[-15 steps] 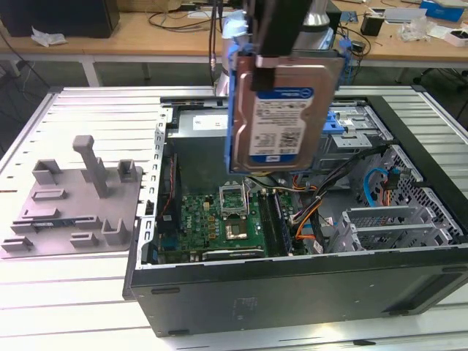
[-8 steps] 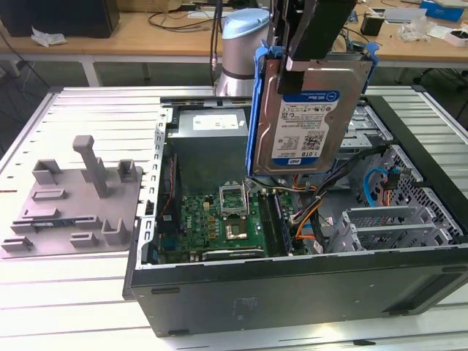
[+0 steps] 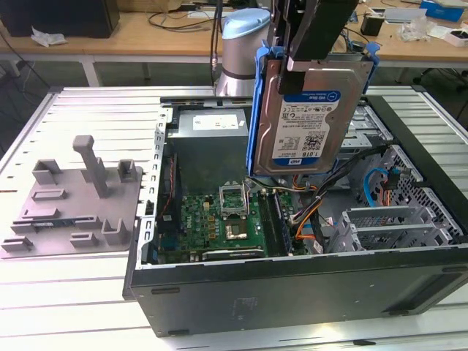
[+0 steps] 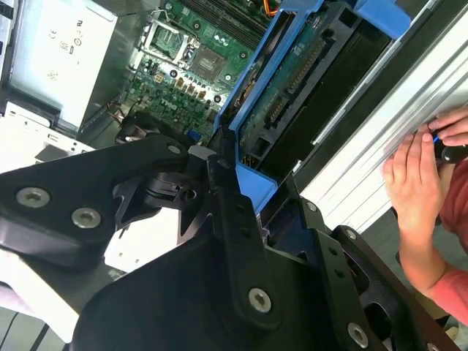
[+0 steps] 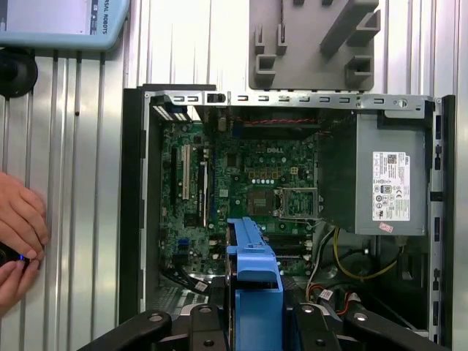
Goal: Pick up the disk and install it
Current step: 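Insert the disk into the insertion slot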
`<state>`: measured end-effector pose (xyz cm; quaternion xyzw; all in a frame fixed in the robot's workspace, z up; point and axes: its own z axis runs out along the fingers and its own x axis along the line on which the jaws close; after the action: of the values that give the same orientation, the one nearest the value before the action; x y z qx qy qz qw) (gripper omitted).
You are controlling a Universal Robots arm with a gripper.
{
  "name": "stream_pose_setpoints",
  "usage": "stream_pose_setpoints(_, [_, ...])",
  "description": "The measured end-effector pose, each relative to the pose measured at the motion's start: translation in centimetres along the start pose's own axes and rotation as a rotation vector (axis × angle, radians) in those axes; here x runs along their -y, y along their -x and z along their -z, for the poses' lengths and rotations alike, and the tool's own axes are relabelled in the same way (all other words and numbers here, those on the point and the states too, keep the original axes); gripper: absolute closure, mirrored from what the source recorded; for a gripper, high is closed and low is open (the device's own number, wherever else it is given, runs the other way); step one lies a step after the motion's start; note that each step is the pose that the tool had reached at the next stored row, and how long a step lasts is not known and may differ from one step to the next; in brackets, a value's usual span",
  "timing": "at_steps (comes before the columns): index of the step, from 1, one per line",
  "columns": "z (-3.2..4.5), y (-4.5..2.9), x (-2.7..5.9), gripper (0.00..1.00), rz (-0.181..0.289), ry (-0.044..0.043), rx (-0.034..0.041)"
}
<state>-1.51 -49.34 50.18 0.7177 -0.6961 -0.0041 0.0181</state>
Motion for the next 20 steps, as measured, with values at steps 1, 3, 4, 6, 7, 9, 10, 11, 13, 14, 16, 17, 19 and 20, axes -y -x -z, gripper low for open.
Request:
stream_pose_setpoints(1, [-0.01, 0.0, 0.0, 0.63, 0.0, 0.0, 0.0])
stream_pose_setpoints(3, [-0.07, 0.01, 0.0, 0.63, 0.0, 0.0, 0.0006])
stream_pose_setpoints(4, [-0.08, 0.0, 0.0, 0.63, 0.0, 0.0, 0.0012])
stream_pose_setpoints(6, [-0.12, -0.04, 0.0, 0.63, 0.0, -0.0002, 0.005])
stream_pose_setpoints(7, [-0.12, -0.07, 0.01, 0.63, 0.0, -0.0004, 0.008])
stream_pose_setpoints(9, [-0.15, -0.19, 0.02, 0.63, 0.001, -0.0006, 0.0138])
stream_pose_setpoints(10, [-0.17, -0.28, 0.03, 0.63, 0.001, -0.0007, 0.0169])
stream_pose_setpoints(11, [-0.17, -0.37, 0.06, 0.63, 0.001, -0.0007, 0.0188])
stream_pose_setpoints(13, [-0.2, -0.6, 0.16, 0.63, 0.001, -0.0009, 0.0243])
stream_pose_setpoints(14, [-0.21, -0.72, 0.22, 0.63, 0.001, -0.001, 0.027])
stream_pose_setpoints(16, [-0.24, -1.1, 0.41, 0.63, 0.001, -0.0013, 0.0357])
stream_pose_setpoints(17, [-0.25, -1.26, 0.58, 0.63, 0.001, -0.0014, 0.0381])
stream_pose_setpoints(19, [-0.25, -1.39, 0.93, 0.63, 0.001, -0.0014, 0.0388])
stream_pose_setpoints(20, [-0.25, -1.46, 1.25, 0.63, 0.001, -0.0013, 0.0389])
